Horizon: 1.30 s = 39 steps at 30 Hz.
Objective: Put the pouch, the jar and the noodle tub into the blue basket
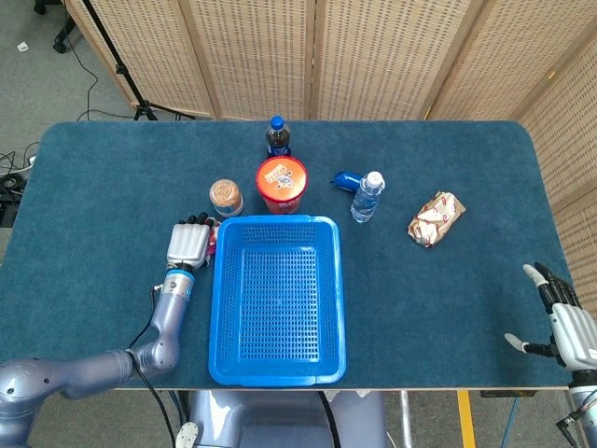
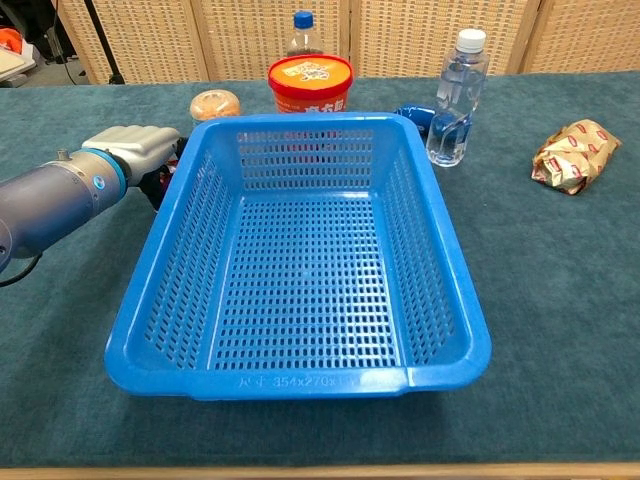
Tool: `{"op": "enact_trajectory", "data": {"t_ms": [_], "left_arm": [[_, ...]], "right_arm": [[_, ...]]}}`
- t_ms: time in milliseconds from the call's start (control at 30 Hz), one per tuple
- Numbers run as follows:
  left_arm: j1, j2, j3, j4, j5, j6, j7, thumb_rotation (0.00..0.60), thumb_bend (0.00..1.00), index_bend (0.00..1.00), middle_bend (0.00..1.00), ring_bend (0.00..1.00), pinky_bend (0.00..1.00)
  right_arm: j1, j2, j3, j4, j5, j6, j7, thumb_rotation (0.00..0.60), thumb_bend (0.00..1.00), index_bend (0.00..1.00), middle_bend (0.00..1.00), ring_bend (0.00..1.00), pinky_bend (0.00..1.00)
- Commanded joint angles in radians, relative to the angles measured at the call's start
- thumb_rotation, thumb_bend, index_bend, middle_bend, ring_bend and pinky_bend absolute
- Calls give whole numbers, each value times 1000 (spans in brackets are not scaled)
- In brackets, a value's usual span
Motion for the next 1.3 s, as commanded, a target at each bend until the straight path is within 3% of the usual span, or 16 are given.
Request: {"op": "enact_trajectory", "data": {"t_ms": [33, 267, 367, 467, 567, 767, 967, 1300], "left_arm": [[17, -20, 0, 20, 47, 55, -27, 600, 427, 706, 350, 314, 404], [58, 35, -2, -64, 140, 176, -39, 600, 457, 786, 408, 363, 432], [90, 121, -6, -191, 171, 239, -22, 600, 460, 789, 410, 364, 433], [134, 276, -24, -372, 201, 320, 9, 600, 462, 791, 410, 364, 432], [152, 381, -59, -505, 196, 336, 9, 600, 460, 791, 411, 364, 433], [154, 486, -93, -654, 237, 347, 15, 600, 449, 791, 411, 364, 433], [129, 488, -98, -753, 265, 327, 14, 600, 437, 791, 411, 361, 433], [47, 333, -48, -810, 317, 312, 102, 600, 422, 784, 408, 359, 432]], "right_arm": [[0, 0, 0, 0, -1, 1, -1, 600, 139, 0, 0, 0, 0], [-5, 4, 3, -4, 1, 13, -4, 600, 140, 0, 0, 0, 0], [-9, 7, 3, -10, -1, 23, -8, 600, 139, 0, 0, 0, 0], [-14, 10, 4, -19, -3, 35, -19, 600, 138, 0, 0, 0, 0], [-16, 10, 3, -27, -6, 42, -30, 600, 135, 0, 0, 0, 0], [-18, 9, 1, -37, -11, 47, -46, 600, 135, 0, 0, 0, 0], [-21, 12, 2, -38, -11, 53, -38, 600, 136, 0, 0, 0, 0], [-24, 17, 6, -26, -6, 54, -8, 600, 137, 0, 0, 0, 0]]}}
